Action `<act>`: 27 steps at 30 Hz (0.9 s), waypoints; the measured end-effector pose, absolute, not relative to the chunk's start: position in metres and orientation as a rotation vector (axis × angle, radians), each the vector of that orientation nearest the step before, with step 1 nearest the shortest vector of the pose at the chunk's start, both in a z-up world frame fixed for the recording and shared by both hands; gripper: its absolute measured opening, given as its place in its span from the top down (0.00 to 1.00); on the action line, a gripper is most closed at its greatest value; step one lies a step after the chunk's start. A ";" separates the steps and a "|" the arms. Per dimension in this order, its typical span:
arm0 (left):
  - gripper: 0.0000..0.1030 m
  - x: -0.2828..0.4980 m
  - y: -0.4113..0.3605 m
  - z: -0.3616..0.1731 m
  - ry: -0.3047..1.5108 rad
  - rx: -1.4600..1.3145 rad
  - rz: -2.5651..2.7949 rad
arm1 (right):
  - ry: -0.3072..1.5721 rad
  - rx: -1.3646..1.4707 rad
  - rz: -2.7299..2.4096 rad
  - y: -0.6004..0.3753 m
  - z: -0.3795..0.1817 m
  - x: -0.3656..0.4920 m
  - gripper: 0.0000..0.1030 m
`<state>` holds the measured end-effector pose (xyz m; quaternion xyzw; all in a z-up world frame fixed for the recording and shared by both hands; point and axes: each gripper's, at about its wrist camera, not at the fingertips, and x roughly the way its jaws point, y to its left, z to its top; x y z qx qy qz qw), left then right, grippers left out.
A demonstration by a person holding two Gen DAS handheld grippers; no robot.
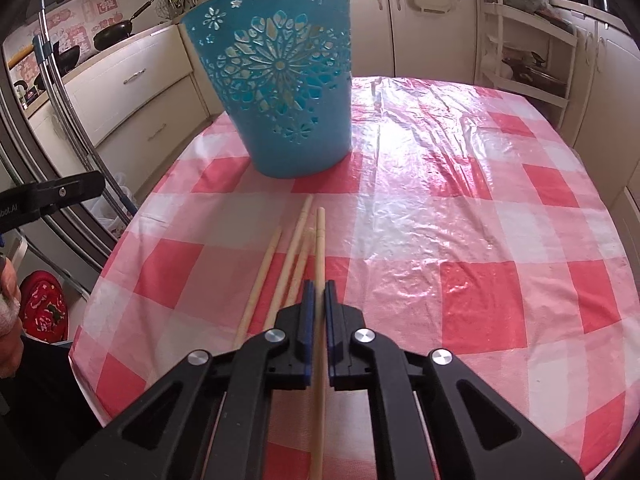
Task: Organize utensils
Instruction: 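Close the right tool on a chopstick while the left tool closes on another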
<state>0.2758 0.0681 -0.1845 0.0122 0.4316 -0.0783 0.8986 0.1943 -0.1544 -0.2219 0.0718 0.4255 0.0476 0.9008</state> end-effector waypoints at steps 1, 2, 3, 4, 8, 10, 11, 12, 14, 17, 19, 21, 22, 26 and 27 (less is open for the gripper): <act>0.25 0.275 0.064 -0.186 0.899 0.037 -0.172 | 0.882 0.156 0.096 -0.157 -0.222 0.194 0.94; 0.25 0.275 0.061 -0.187 0.902 0.045 -0.180 | 0.884 0.163 0.095 -0.159 -0.222 0.194 0.94; 0.25 0.274 0.058 -0.189 0.907 0.053 -0.190 | 0.886 0.172 0.096 -0.161 -0.221 0.194 0.94; 0.25 0.273 0.054 -0.190 0.911 0.060 -0.199 | 0.887 0.185 0.103 -0.163 -0.221 0.193 0.92; 0.25 0.272 0.041 -0.197 0.932 0.084 -0.233 | 0.885 0.200 0.120 -0.166 -0.220 0.195 0.85; 0.25 0.271 0.036 -0.200 0.942 0.097 -0.246 | 0.883 0.199 0.130 -0.165 -0.220 0.196 0.85; 0.25 0.270 0.033 -0.202 0.948 0.101 -0.254 | 0.881 0.190 0.130 -0.164 -0.220 0.196 0.85; 0.25 0.270 0.030 -0.204 0.955 0.101 -0.262 | 0.880 0.171 0.128 -0.163 -0.220 0.196 0.85; 0.25 0.270 0.024 -0.207 0.972 0.093 -0.284 | 0.895 0.132 0.112 -0.160 -0.222 0.199 0.85; 0.25 0.271 0.010 -0.215 0.999 0.089 -0.314 | 0.900 0.087 0.103 -0.159 -0.225 0.200 0.92; 0.25 0.271 0.000 -0.219 1.013 0.089 -0.334 | 0.902 0.070 0.090 -0.161 -0.225 0.200 0.94; 0.25 0.272 -0.013 -0.224 1.022 0.102 -0.350 | 0.903 0.082 0.067 -0.167 -0.225 0.200 0.94; 0.25 0.272 -0.018 -0.226 1.027 0.109 -0.356 | 0.904 0.093 0.060 -0.172 -0.226 0.200 0.94; 0.25 0.274 -0.036 -0.237 1.053 0.133 -0.360 | 0.902 0.130 0.069 -0.183 -0.226 0.198 0.94; 0.25 0.274 -0.039 -0.240 1.056 0.142 -0.352 | 0.900 0.136 0.072 -0.184 -0.226 0.198 0.94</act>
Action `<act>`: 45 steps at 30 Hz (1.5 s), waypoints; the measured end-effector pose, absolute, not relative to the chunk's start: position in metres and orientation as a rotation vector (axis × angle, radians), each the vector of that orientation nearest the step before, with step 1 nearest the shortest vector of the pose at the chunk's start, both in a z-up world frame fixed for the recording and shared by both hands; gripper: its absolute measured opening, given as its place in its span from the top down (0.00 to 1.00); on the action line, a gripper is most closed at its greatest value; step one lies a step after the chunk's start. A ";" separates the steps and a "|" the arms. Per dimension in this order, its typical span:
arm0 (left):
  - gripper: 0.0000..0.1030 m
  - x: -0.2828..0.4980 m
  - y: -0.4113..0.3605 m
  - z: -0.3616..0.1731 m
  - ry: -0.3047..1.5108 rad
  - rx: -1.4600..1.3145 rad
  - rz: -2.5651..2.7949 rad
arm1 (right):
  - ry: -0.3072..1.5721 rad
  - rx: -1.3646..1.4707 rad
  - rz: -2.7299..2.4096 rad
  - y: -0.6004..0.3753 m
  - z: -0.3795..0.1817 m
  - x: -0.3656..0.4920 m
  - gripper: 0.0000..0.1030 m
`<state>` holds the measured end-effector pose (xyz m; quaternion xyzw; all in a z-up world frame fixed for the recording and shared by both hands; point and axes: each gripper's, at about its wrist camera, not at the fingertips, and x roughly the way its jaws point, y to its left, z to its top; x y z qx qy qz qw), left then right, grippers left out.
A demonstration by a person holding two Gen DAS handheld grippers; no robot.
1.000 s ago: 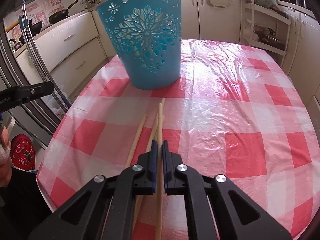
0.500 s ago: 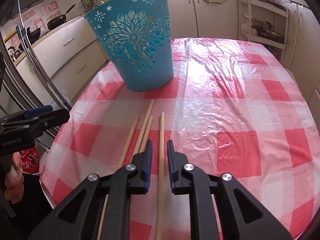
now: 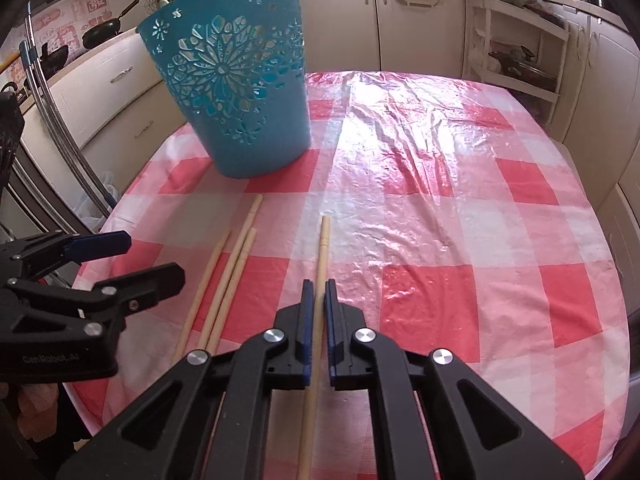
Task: Organize utensils
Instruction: 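Close the right tool on a chopstick while the left tool closes on another, then lift the left tool's chopstick over the basket and open to drop it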
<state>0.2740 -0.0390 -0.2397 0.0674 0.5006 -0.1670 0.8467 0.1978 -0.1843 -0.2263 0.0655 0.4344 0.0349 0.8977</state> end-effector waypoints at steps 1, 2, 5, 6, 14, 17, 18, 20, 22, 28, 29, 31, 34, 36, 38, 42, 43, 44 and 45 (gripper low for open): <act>0.25 0.275 -0.042 -0.242 1.057 0.152 -0.341 | 0.897 0.140 0.073 -0.185 -0.226 0.198 0.94; 0.25 0.275 -0.044 -0.243 1.061 0.155 -0.337 | 0.895 0.144 0.075 -0.185 -0.226 0.198 0.94; 0.25 0.278 -0.047 -0.248 1.076 0.151 -0.332 | 0.893 0.158 0.085 -0.187 -0.227 0.197 0.94; 0.25 0.279 -0.048 -0.249 1.080 0.153 -0.330 | 0.893 0.162 0.088 -0.187 -0.227 0.197 0.94; 0.49 0.282 -0.057 -0.252 1.059 0.199 -0.304 | 0.901 0.144 0.107 -0.187 -0.226 0.204 0.94; 0.65 0.283 -0.058 -0.250 1.047 0.198 -0.317 | 0.918 0.116 0.117 -0.186 -0.225 0.211 0.94; 0.70 0.283 -0.058 -0.250 1.045 0.198 -0.325 | 0.926 0.101 0.124 -0.185 -0.225 0.214 0.94; 0.84 0.282 -0.060 -0.249 1.043 0.202 -0.345 | 0.937 0.078 0.134 -0.183 -0.224 0.219 0.94; 0.92 0.282 -0.063 -0.249 1.047 0.205 -0.371 | 0.940 0.058 0.147 -0.182 -0.224 0.222 0.94; 0.94 0.276 -0.068 -0.248 1.051 0.226 -0.405 | 0.912 0.076 0.157 -0.186 -0.227 0.217 0.94; 0.95 0.275 -0.068 -0.248 1.052 0.227 -0.408 | 0.907 0.079 0.157 -0.186 -0.227 0.217 0.94; 0.96 0.274 -0.066 -0.247 1.055 0.225 -0.411 | 0.899 0.087 0.157 -0.187 -0.228 0.215 0.94; 0.96 0.272 -0.055 -0.238 1.050 0.192 -0.421 | 0.891 0.092 0.161 -0.189 -0.229 0.216 0.94; 0.96 0.270 -0.044 -0.228 1.035 0.159 -0.432 | 0.889 0.099 0.166 -0.190 -0.229 0.215 0.94; 0.96 0.269 -0.030 -0.212 1.009 0.111 -0.450 | 0.888 0.114 0.171 -0.193 -0.230 0.215 0.94; 0.96 0.268 0.001 -0.168 0.938 -0.035 -0.491 | 0.888 0.146 0.182 -0.197 -0.231 0.215 0.94; 0.96 0.268 0.006 -0.155 0.913 -0.062 -0.504 | 0.888 0.150 0.183 -0.198 -0.230 0.215 0.94; 0.96 0.268 0.010 -0.142 0.885 -0.080 -0.516 | 0.887 0.152 0.184 -0.199 -0.230 0.216 0.94; 0.96 0.269 0.013 -0.130 0.863 -0.091 -0.524 | 0.886 0.153 0.184 -0.199 -0.230 0.216 0.94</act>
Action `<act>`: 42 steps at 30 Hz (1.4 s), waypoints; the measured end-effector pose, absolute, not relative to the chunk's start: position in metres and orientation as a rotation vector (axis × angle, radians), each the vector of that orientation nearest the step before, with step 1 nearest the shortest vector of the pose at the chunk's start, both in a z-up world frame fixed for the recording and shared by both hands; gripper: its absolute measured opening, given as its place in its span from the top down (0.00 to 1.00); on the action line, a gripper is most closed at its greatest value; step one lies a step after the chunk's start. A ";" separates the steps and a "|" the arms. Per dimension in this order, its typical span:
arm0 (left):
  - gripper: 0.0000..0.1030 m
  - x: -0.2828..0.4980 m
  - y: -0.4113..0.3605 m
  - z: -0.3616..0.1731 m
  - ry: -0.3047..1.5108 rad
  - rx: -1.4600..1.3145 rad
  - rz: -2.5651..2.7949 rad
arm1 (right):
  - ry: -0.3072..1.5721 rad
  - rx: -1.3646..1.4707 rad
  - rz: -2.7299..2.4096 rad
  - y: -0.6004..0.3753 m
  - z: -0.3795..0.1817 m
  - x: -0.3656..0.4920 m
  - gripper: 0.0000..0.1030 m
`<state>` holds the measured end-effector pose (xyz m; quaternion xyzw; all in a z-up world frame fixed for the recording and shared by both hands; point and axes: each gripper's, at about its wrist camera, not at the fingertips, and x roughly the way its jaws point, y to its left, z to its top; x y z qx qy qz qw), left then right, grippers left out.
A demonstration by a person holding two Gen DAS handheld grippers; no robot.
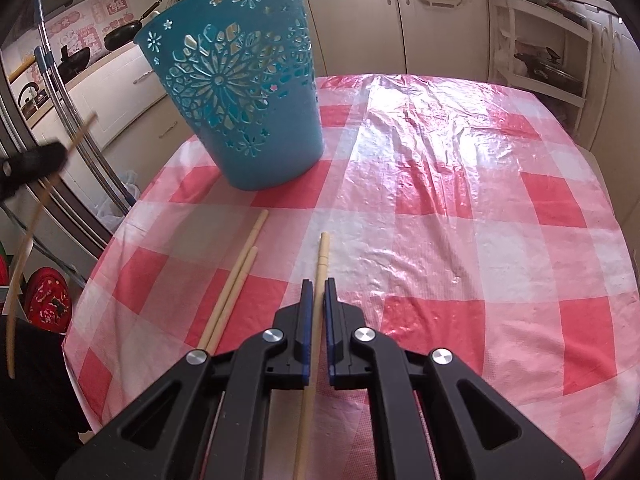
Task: Organize utensils
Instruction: 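Lift the left tool's chopstick over the basket and open to drop it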
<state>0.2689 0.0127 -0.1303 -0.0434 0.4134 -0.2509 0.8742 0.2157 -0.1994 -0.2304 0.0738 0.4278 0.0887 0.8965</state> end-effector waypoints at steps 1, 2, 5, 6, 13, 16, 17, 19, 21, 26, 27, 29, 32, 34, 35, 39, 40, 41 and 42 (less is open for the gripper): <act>0.96 0.272 0.015 -0.113 0.830 -0.108 -0.535 | 0.886 0.153 0.184 -0.200 -0.230 0.216 0.94; 0.96 0.275 0.016 -0.101 0.803 -0.120 -0.541 | 0.885 0.156 0.185 -0.200 -0.230 0.216 0.94; 0.96 0.289 0.011 -0.061 0.702 -0.143 -0.543 | 0.885 0.165 0.189 -0.203 -0.231 0.217 0.94; 0.96 0.296 0.010 -0.050 0.670 -0.149 -0.538 | 0.885 0.167 0.190 -0.204 -0.231 0.217 0.94; 0.96 0.362 -0.003 -0.010 0.468 -0.257 -0.456 | 0.883 0.174 0.195 -0.205 -0.231 0.216 0.94; 0.96 0.388 -0.011 -0.015 0.421 -0.285 -0.399 | 0.883 0.174 0.194 -0.205 -0.231 0.216 0.94; 0.95 0.395 -0.013 -0.018 0.408 -0.288 -0.379 | 0.883 0.174 0.194 -0.205 -0.231 0.216 0.94; 0.96 0.409 -0.016 -0.025 0.387 -0.300 -0.341 | 0.883 0.175 0.195 -0.205 -0.231 0.216 0.94; 0.95 0.417 -0.018 -0.032 0.376 -0.305 -0.317 | 0.884 0.178 0.199 -0.205 -0.231 0.216 0.94; 0.95 0.425 -0.025 -0.047 0.356 -0.277 -0.283 | 0.885 0.187 0.207 -0.207 -0.231 0.217 0.94; 0.95 0.425 -0.027 -0.049 0.358 -0.269 -0.283 | 0.885 0.190 0.208 -0.208 -0.231 0.217 0.94; 0.95 0.425 -0.032 -0.057 0.373 -0.244 -0.285 | 0.886 0.195 0.212 -0.209 -0.231 0.217 0.94; 0.95 0.421 -0.035 -0.067 0.398 -0.207 -0.280 | 0.886 0.197 0.214 -0.210 -0.231 0.217 0.94; 0.95 0.416 -0.036 -0.074 0.418 -0.176 -0.274 | 0.886 0.197 0.214 -0.210 -0.231 0.217 0.94; 0.95 0.414 -0.037 -0.077 0.432 -0.153 -0.273 | 0.886 0.197 0.213 -0.210 -0.231 0.217 0.94; 0.85 0.393 -0.035 -0.086 0.486 -0.081 -0.284 | 0.886 0.193 0.213 -0.210 -0.231 0.217 0.94; 0.74 0.386 -0.031 -0.085 0.486 -0.071 -0.276 | 0.887 0.196 0.216 -0.210 -0.231 0.217 0.94; 0.62 0.377 -0.025 -0.083 0.481 -0.071 -0.266 | 0.889 0.201 0.219 -0.211 -0.231 0.218 0.94; 0.58 0.369 -0.019 -0.081 0.475 -0.075 -0.256 | 0.890 0.207 0.222 -0.212 -0.231 0.218 0.94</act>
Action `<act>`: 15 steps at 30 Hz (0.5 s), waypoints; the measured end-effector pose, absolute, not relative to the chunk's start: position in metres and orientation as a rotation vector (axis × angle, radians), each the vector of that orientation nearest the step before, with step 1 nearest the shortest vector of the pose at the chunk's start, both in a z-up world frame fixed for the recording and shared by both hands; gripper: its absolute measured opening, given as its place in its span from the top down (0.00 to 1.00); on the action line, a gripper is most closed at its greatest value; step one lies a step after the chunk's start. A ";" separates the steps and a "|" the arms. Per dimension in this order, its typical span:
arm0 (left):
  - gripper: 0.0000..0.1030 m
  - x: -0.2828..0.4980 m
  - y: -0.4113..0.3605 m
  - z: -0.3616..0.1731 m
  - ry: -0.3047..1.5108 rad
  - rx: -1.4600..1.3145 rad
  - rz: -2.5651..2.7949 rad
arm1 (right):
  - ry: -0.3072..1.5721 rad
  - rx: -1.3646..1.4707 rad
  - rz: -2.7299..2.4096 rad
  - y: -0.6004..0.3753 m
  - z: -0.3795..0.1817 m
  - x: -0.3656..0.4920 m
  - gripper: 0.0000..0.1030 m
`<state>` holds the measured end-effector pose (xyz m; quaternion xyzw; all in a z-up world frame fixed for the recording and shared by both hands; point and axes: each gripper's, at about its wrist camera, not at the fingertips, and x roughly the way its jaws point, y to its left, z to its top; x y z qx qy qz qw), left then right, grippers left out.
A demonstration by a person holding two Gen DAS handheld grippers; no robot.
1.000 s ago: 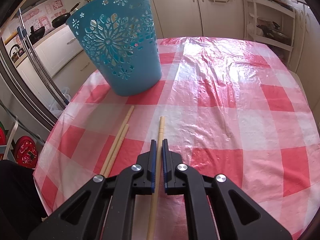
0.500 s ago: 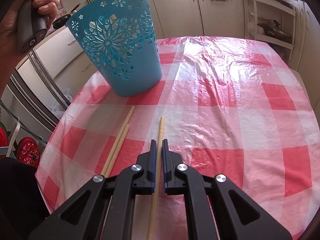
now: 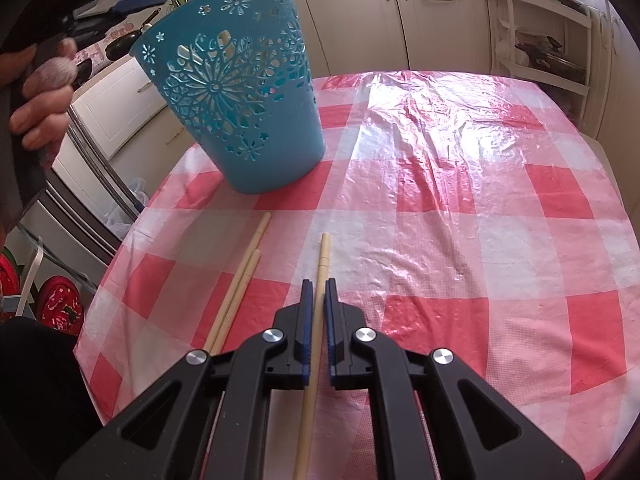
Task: Organize utensils
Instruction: 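Lift the left tool's chopstick over the basket and open to drop it, then lift the right tool's chopstick over the basket and open to drop it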
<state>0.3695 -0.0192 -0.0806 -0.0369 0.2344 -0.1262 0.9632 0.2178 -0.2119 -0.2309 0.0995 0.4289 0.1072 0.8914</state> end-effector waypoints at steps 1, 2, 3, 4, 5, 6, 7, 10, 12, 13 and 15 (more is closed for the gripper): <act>0.53 0.361 -0.012 -0.077 0.465 -0.082 -0.245 | 0.892 0.209 0.225 -0.213 -0.231 0.218 0.94; 0.50 0.350 -0.003 -0.074 0.455 -0.095 -0.235 | 0.893 0.206 0.224 -0.212 -0.231 0.218 0.94; 0.49 0.341 0.005 -0.072 0.447 -0.108 -0.225 | 0.894 0.194 0.222 -0.211 -0.230 0.218 0.94; 0.46 0.332 0.012 -0.071 0.440 -0.122 -0.212 | 0.895 0.177 0.218 -0.209 -0.230 0.218 0.94; 0.43 0.323 0.021 -0.070 0.433 -0.139 -0.194 | 0.896 0.159 0.213 -0.207 -0.229 0.218 0.94; 0.42 0.316 0.029 -0.072 0.430 -0.153 -0.182 | 0.897 0.143 0.207 -0.204 -0.229 0.218 0.94; 0.40 0.310 0.036 -0.076 0.431 -0.168 -0.167 | 0.899 0.117 0.200 -0.200 -0.229 0.218 0.94; 0.40 0.305 0.056 -0.096 0.468 -0.208 -0.128 | 0.891 -0.025 0.162 -0.182 -0.227 0.216 0.94; 0.40 0.311 0.066 -0.109 0.515 -0.219 -0.074 | 0.891 -0.055 0.146 -0.177 -0.226 0.214 0.95; 0.40 0.313 0.071 -0.111 0.521 -0.236 -0.069 | 0.893 -0.028 0.148 -0.180 -0.223 0.213 0.95; 0.40 0.311 0.080 -0.110 0.503 -0.252 -0.051 | 0.861 0.067 0.166 -0.189 -0.209 0.208 0.95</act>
